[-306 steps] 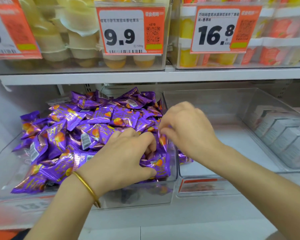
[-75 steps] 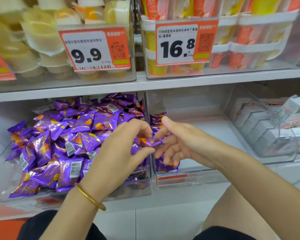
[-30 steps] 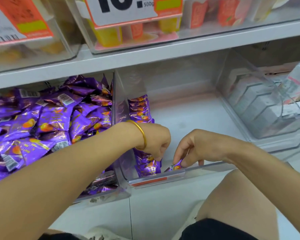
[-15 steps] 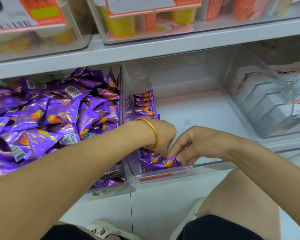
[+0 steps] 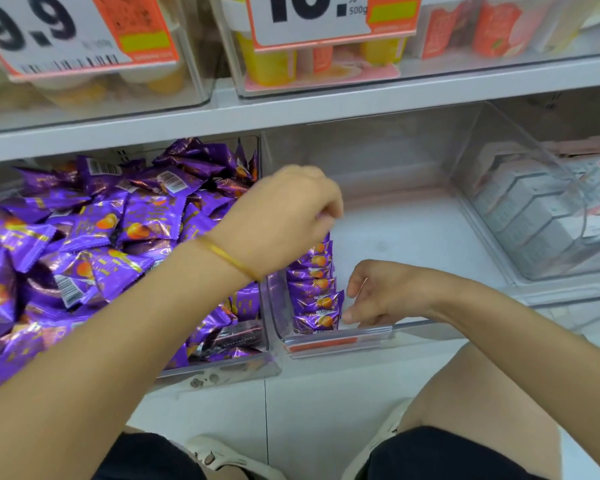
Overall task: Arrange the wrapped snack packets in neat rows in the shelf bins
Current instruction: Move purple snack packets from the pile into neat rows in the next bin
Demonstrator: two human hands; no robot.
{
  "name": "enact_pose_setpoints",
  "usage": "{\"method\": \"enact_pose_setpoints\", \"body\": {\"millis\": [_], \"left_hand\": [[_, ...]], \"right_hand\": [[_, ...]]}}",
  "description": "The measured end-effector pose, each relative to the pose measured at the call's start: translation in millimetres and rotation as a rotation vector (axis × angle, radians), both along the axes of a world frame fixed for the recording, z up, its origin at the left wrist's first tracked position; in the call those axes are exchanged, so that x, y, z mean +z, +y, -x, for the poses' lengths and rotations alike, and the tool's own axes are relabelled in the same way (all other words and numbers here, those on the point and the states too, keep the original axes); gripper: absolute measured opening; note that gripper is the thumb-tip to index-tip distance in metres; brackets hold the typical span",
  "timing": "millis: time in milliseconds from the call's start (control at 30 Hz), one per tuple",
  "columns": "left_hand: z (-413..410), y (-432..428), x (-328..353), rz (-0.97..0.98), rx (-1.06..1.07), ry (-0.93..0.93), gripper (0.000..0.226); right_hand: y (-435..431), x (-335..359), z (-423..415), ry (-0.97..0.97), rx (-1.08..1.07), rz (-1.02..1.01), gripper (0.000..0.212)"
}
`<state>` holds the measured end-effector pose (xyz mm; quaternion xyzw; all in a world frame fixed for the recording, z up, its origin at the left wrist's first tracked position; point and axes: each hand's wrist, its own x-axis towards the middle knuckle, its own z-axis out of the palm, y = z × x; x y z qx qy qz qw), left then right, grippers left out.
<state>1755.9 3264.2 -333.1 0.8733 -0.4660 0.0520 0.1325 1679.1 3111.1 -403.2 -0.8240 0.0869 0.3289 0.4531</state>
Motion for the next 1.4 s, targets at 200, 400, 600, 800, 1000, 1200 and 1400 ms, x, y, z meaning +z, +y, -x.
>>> {"method": "enact_pose_setpoints", "body": {"millis": [200,400,600,800,1000,1200,1400], "left_hand": [[11.6,51.0,-11.8,0.36,0.229,-0.093,0.027],[29.2,75.2,-15.5,0.47,0.243,-0.049,0.028],[42.1,114.3,-5.7,0.567,0.34,-0.129,0.028],[45.0,157.9,-5.4,0.487,0.58,-0.272,0.029],[43.6,167.7,-15.9,0.404,0.638,-0.222,0.042],[19.3,144.6,-6.6,0.137,0.678,-0.202,0.048],[5.6,143.6,-13.1,-0.086,0.62,-0.355,0.046]], "right_hand": [[12.5,-5.7,-8.7,0.017,0.034,0.075,0.036],[15.6,-0.3,-1.3,0.012,-0.003,0.03,0.029],[25.6,24.3,2.9,-0.268,-0.014,0.368,0.033],[71.8,69.3,0.2,-0.878,-0.092,0.251,0.028],[119.7,79.6,-30.8,-0.968,0.041,0.309,0.039],[136.7,74.5,-63.5,-0.72,0.125,0.697,0.062],[129.6,69.3,-67.9,-0.687,0.121,0.523,0.072]]}}
